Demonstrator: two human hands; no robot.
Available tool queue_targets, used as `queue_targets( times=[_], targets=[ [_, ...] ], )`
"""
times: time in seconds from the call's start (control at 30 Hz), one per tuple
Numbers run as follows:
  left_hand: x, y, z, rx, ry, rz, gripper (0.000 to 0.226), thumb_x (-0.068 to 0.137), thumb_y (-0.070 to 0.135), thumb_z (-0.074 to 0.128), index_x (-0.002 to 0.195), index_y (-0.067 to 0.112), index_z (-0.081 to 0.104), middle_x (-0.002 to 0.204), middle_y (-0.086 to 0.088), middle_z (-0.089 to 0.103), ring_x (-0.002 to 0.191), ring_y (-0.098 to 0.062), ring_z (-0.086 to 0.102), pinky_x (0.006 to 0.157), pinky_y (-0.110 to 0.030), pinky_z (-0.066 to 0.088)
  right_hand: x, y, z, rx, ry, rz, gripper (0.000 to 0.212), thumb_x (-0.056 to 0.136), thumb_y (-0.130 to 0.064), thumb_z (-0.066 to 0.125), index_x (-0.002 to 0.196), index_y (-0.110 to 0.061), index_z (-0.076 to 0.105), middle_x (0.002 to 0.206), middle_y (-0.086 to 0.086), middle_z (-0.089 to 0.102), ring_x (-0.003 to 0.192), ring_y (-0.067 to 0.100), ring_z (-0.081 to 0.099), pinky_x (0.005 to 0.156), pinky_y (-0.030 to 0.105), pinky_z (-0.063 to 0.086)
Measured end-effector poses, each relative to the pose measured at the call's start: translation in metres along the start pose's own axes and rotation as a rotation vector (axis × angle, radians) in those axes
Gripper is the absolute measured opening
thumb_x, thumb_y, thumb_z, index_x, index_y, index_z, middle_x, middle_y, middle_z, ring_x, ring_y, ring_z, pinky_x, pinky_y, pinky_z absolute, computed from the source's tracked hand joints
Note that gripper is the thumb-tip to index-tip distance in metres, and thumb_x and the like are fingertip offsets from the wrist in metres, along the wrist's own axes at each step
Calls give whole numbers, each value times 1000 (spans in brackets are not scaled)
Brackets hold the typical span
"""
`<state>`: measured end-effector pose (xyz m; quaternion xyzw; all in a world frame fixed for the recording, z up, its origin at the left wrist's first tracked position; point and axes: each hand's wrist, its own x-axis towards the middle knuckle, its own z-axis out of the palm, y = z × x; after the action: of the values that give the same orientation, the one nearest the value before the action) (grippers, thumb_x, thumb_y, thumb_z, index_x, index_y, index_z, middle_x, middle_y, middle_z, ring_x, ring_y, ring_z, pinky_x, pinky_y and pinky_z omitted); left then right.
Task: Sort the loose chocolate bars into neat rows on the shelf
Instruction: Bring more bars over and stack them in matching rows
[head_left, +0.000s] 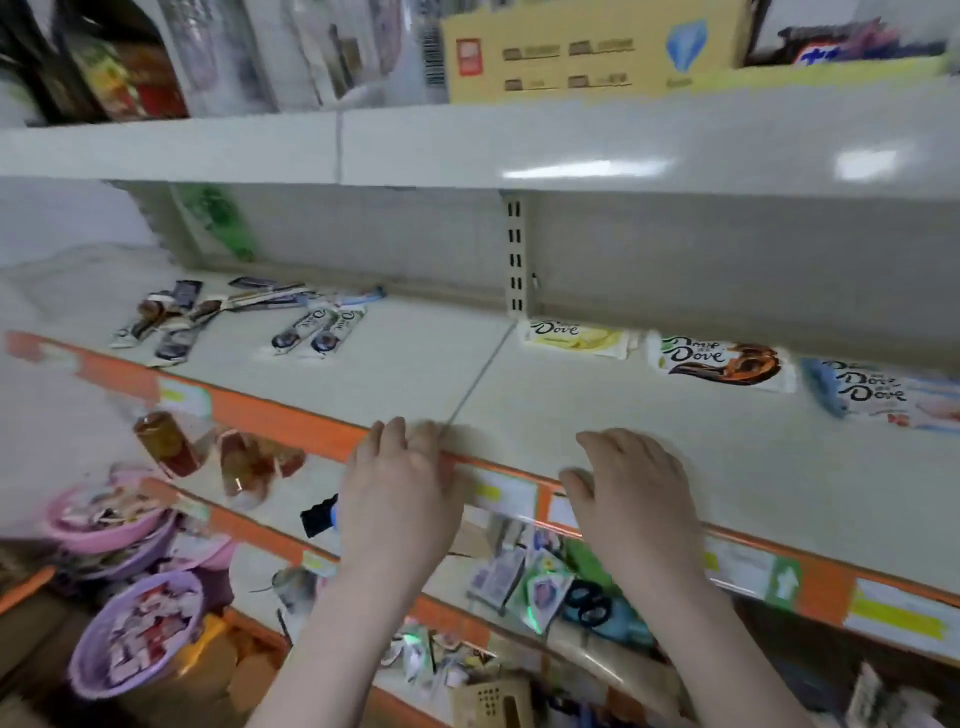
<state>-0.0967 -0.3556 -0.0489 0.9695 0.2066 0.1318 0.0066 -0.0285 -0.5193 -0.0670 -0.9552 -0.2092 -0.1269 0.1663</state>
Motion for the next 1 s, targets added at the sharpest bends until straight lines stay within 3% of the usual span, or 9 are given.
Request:
queue_targets(
  times=[0.23, 0.5, 0.7, 0.87, 1.0],
  targets=[
    [6, -148, -20, 33, 20, -148, 59, 91, 50, 42, 141, 20, 31, 146, -8, 35, 137, -27, 26, 112, -36, 24, 30, -132, 33, 44, -16, -43, 35, 91, -35, 44, 123, -21, 49, 121, 1, 55, 116, 22, 45, 96, 33, 33],
    [65, -232, -7, 0, 25, -227, 60, 89, 52, 44, 138, 18, 37, 143, -10, 39, 135, -28, 31, 108, -36, 28, 87, -212, 78, 64, -16, -89, 37, 89, -32, 49, 122, -18, 52, 118, 4, 57, 113, 24, 48, 93, 34, 34],
    [144, -254, 23, -33, 28, -161, 62, 89, 59, 38, 133, 16, 42, 133, -8, 46, 126, -27, 37, 102, -36, 32, 158, -225, 115, 74, 8, -59, 35, 90, -26, 46, 124, -17, 52, 121, 7, 57, 113, 27, 48, 95, 38, 35],
    [210, -231, 53, -69, -49, -122, 89, 78, 77, 31, 130, 6, 39, 129, -16, 47, 124, -34, 39, 106, -41, 31, 224, -221, 125, 18, -54, -60, 35, 92, -21, 43, 126, -17, 51, 124, 9, 55, 114, 28, 48, 96, 37, 37],
    [240, -209, 70, -127, -138, -134, 113, 68, 86, 33, 142, 1, 23, 144, -24, 29, 134, -42, 23, 112, -48, 19, 259, -218, 133, -7, -117, -92, 33, 92, -18, 43, 124, -15, 53, 124, 11, 55, 113, 30, 50, 94, 35, 37]
  ],
)
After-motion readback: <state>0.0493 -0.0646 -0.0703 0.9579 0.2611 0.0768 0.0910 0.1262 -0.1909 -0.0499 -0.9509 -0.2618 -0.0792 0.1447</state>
